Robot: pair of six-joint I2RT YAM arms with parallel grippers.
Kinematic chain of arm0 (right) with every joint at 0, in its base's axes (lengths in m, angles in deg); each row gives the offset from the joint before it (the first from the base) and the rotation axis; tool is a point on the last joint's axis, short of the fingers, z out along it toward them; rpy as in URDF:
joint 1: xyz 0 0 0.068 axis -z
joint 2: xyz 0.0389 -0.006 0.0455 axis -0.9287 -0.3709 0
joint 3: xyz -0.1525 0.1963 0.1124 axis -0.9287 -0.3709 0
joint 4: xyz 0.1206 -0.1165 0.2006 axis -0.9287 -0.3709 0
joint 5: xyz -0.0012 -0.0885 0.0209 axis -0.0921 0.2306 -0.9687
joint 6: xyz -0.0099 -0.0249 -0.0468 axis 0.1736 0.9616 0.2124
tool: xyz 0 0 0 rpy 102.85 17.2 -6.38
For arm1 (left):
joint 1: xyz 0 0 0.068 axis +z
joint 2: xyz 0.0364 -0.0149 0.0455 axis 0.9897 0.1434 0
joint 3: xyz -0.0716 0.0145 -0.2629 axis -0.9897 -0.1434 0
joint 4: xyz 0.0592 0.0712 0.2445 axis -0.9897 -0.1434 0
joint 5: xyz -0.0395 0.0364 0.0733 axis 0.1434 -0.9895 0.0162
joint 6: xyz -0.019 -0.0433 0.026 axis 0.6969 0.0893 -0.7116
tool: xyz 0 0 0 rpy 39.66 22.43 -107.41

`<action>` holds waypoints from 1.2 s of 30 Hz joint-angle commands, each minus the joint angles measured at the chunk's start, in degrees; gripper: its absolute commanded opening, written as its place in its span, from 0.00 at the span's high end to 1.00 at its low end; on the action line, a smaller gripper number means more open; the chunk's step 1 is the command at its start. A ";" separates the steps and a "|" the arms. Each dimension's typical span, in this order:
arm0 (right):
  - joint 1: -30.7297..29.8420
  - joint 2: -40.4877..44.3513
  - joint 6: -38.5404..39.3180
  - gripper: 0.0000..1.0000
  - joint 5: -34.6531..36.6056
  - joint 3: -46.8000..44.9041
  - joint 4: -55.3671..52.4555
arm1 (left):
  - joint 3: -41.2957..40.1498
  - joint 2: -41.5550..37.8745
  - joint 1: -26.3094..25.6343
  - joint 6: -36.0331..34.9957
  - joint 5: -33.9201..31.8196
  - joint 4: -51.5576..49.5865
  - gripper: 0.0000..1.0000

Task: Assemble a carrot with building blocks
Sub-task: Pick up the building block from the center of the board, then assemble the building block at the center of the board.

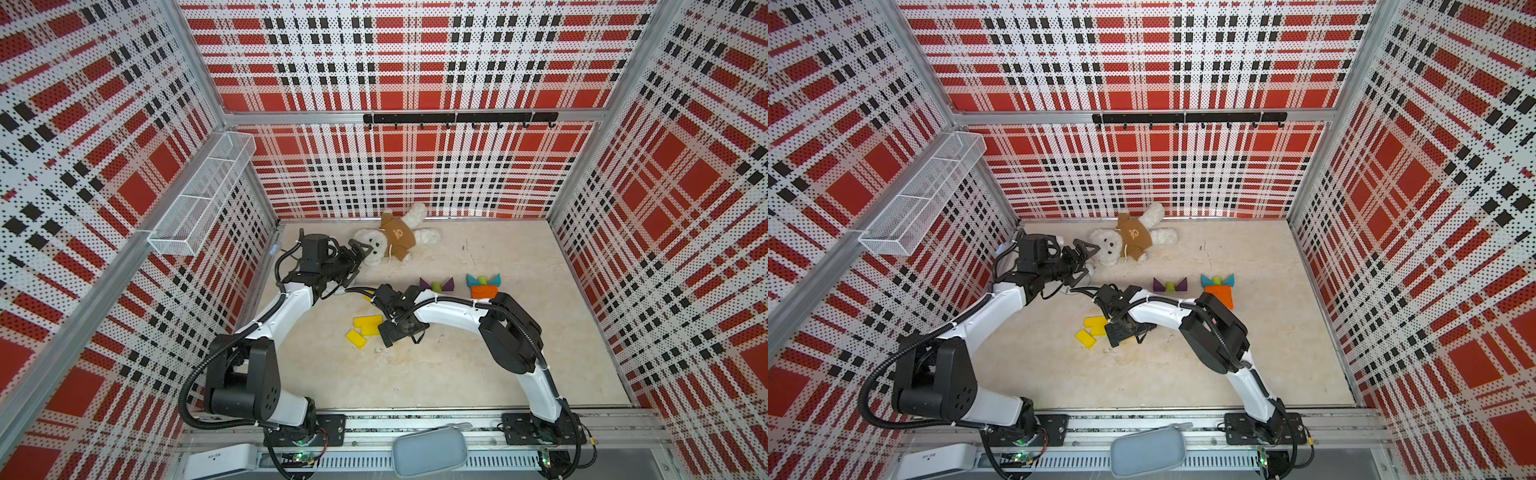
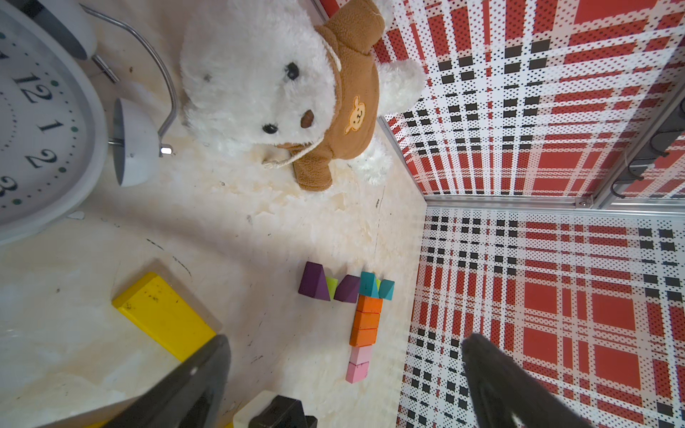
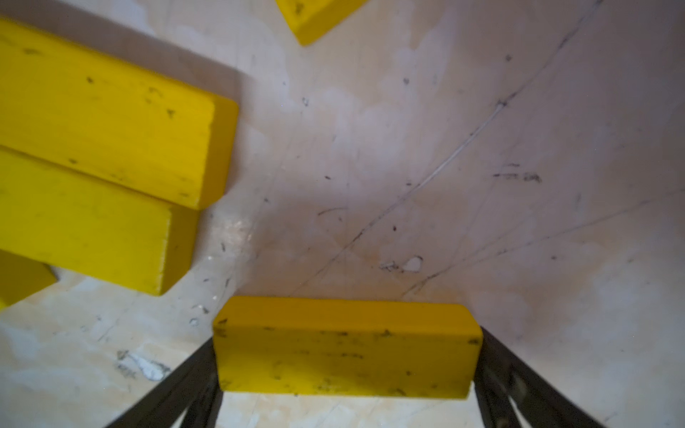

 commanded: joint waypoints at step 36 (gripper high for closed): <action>20.52 5.93 3.74 0.14 0.45 -5.40 5.71 | 2.40 6.14 -9.61 0.38 4.61 0.42 0.00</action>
